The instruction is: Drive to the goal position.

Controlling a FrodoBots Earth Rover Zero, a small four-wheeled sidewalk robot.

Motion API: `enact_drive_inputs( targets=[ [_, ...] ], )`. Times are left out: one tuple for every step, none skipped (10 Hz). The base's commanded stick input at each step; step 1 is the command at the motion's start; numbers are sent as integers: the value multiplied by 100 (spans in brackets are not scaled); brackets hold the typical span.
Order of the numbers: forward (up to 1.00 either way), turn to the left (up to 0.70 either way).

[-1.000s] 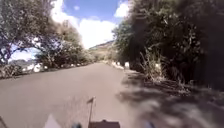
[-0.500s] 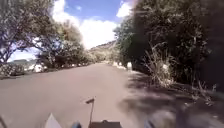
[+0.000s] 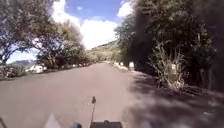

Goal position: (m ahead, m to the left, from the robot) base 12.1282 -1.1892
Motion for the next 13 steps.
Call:
enact_drive_inputs(
  targets=[
    [70, -33],
    [70, -10],
    [70, -6],
    [70, -2],
    [70, 0],
    [70, 0],
    [70, 0],
    [70, 0],
    [70, 0],
    [70, 0],
    [70, 0],
    [70, 0],
    [70, 0]
  ],
)
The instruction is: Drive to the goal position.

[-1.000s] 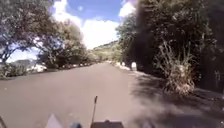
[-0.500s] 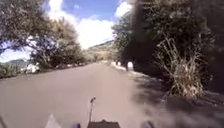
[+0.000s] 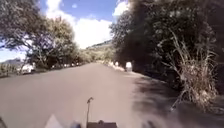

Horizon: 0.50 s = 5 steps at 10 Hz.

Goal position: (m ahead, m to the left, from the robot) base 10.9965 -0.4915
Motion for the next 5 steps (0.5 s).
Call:
enact_drive_inputs(
  targets=[
    [70, 0],
    [70, 0],
    [70, 0],
    [70, 0],
    [70, 0]
  ],
)
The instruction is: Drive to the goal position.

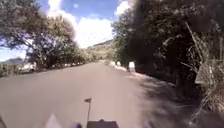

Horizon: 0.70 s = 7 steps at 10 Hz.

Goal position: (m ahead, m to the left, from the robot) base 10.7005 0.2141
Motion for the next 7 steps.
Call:
enact_drive_inputs(
  targets=[
    [70, 0],
    [70, 0],
    [70, 0],
    [70, 0],
    [70, 0],
    [70, 0],
    [70, 0]
  ],
)
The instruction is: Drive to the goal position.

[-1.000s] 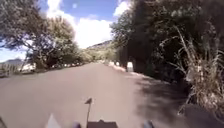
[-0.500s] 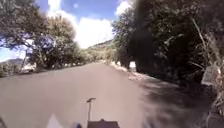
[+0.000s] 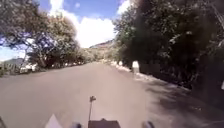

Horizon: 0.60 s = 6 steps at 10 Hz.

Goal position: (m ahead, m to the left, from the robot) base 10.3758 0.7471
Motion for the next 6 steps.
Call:
enact_drive_inputs(
  targets=[
    [70, 0],
    [70, 0],
    [70, -25],
    [70, -24],
    [70, -23],
    [70, -29]
  ],
)
